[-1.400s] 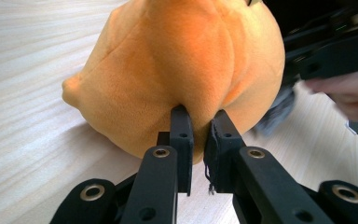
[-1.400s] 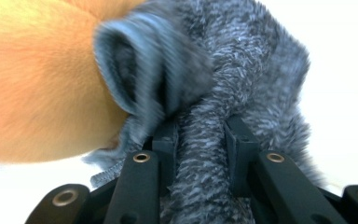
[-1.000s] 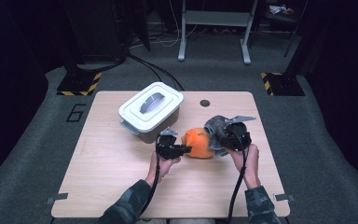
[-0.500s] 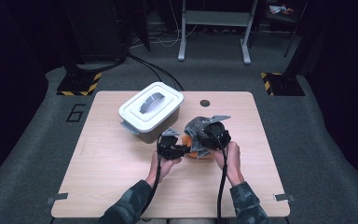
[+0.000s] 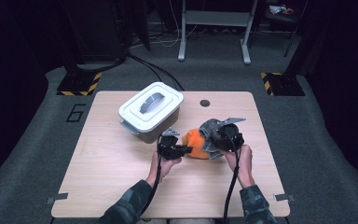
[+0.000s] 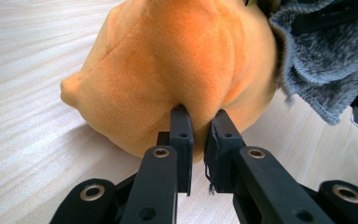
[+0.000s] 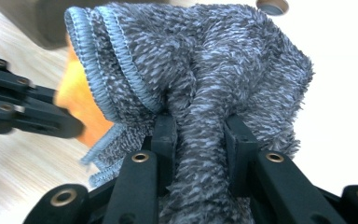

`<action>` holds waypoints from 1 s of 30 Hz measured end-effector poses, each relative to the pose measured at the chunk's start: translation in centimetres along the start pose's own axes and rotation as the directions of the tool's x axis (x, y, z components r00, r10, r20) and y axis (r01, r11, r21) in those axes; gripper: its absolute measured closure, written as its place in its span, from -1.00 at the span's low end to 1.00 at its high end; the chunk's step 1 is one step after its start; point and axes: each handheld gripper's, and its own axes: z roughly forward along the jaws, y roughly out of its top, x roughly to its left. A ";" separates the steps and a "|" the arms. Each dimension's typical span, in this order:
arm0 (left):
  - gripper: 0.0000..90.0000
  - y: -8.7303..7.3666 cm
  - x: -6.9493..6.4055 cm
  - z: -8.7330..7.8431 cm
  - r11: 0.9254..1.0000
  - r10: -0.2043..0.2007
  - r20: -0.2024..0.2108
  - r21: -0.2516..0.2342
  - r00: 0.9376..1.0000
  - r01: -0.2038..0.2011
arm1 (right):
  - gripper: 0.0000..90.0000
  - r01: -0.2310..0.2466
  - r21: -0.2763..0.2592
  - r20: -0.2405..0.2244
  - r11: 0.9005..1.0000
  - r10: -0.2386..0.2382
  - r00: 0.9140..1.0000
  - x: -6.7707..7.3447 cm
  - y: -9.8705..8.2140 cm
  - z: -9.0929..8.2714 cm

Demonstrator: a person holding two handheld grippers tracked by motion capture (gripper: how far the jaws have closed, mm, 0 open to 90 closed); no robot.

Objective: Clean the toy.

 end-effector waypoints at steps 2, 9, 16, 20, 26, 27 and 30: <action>0.82 0.0 0.0 0.0 1.000 0.000 0.000 0.000 1.000 0.000 | 0.55 -0.013 0.008 0.010 1.000 0.013 1.000 -0.6 -0.4 0.1; 0.82 0.0 0.0 0.1 1.000 0.006 0.001 0.003 1.000 -0.006 | 0.55 -0.069 0.032 0.032 0.997 0.068 0.997 -2.3 -1.8 0.8; 0.82 0.0 0.1 0.2 1.000 0.001 0.007 0.007 1.000 -0.001 | 0.55 -0.124 0.075 0.027 0.989 0.123 0.992 -3.6 -2.8 1.7; 0.82 0.0 0.1 0.2 1.000 0.000 0.009 0.006 1.000 0.000 | 0.55 -0.162 0.108 0.036 0.981 0.159 0.987 -3.9 -3.3 2.4; 0.82 0.0 0.2 0.2 1.000 -0.001 0.010 0.003 1.000 0.001 | 0.56 -0.175 0.148 0.048 0.973 0.170 0.984 -4.5 -4.1 4.1; 0.82 0.0 0.2 0.2 1.000 -0.003 0.011 0.003 1.000 0.003 | 0.56 -0.176 0.153 0.050 0.972 0.170 0.984 -4.6 -4.2 4.2; 0.82 0.0 0.2 0.2 1.000 -0.002 0.010 0.005 1.000 0.002 | 0.56 -0.175 0.175 0.050 0.969 0.169 0.984 -4.6 -4.4 5.1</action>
